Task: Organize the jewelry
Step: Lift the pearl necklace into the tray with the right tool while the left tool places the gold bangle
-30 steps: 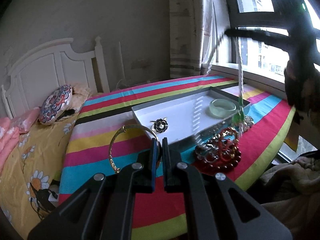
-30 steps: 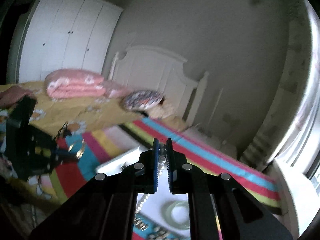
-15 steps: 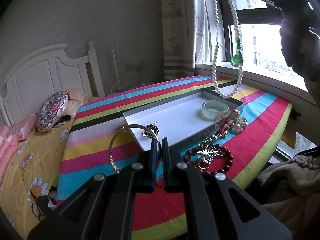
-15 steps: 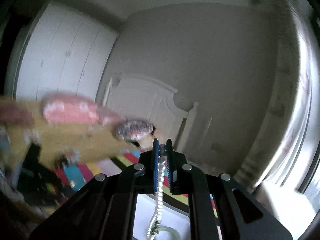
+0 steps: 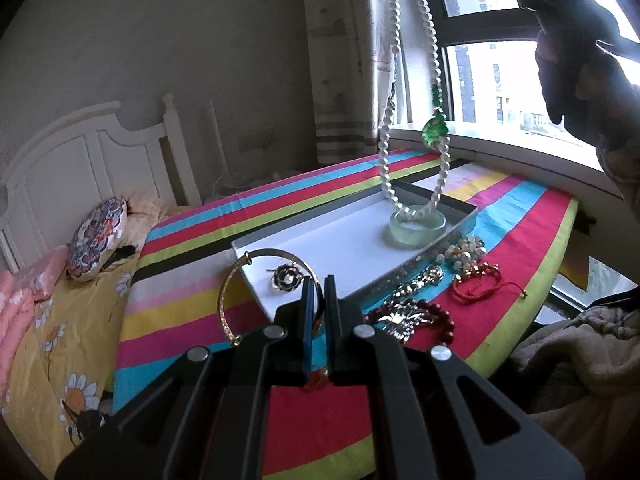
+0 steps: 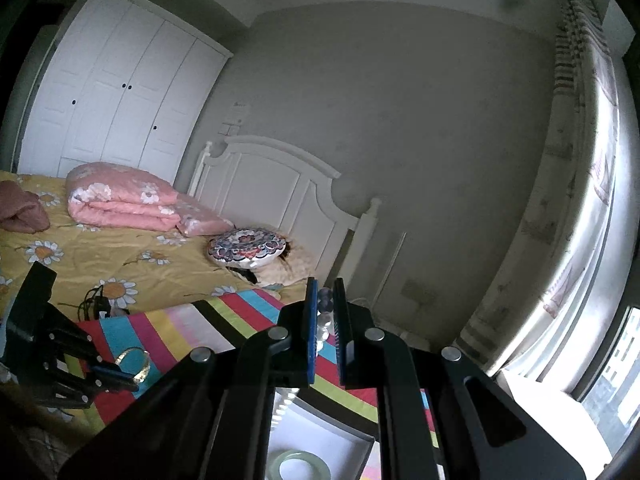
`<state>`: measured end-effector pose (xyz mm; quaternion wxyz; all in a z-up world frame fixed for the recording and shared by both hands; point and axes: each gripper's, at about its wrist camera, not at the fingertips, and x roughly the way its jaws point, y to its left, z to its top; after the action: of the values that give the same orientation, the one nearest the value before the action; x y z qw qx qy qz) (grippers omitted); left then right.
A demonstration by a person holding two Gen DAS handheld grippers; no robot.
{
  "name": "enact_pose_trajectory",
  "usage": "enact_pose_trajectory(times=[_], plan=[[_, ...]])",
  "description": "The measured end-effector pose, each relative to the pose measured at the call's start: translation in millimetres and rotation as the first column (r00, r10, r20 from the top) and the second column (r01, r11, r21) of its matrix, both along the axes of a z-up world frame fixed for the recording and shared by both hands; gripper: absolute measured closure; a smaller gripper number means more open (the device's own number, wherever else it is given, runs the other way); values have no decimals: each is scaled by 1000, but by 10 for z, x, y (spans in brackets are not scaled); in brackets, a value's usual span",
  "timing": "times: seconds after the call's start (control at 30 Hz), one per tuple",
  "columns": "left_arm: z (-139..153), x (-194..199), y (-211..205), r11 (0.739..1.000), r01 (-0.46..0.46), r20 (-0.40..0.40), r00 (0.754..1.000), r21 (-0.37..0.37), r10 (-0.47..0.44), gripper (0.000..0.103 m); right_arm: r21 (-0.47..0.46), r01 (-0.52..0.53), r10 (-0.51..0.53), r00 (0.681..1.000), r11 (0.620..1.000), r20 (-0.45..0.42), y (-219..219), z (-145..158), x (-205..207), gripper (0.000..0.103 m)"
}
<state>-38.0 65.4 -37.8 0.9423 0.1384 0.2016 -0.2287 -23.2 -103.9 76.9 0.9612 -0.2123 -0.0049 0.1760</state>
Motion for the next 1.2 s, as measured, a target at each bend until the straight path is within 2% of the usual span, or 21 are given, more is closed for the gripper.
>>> enact_pose_trajectory(times=[0.33, 0.47, 0.57, 1.0, 1.13, 1.2], plan=[[28, 261, -423, 992, 82, -11, 997, 94, -81, 98, 19, 65, -64, 996, 998, -56, -73, -122, 366, 93], [12, 441, -633, 983, 100, -32, 995, 153, -97, 98, 40, 71, -68, 995, 997, -78, -84, -119, 531, 93], [-13, 557, -746, 980, 111, -55, 993, 168, -104, 98, 53, 58, -53, 994, 997, -93, -28, -96, 637, 93], [-298, 998, -1036, 969, 97, -154, 986, 226, -63, 98, 6, -7, 8, 974, 1000, -226, 399, -290, 1181, 93], [-418, 1096, -1050, 968, 84, -185, 982, 237, -40, 97, -20, 8, -13, 960, 1000, -279, 378, -478, 1347, 93], [-444, 1138, -1042, 968, 82, -204, 978, 237, -33, 95, -35, 18, -29, 938, 999, -345, 315, -661, 1490, 93]])
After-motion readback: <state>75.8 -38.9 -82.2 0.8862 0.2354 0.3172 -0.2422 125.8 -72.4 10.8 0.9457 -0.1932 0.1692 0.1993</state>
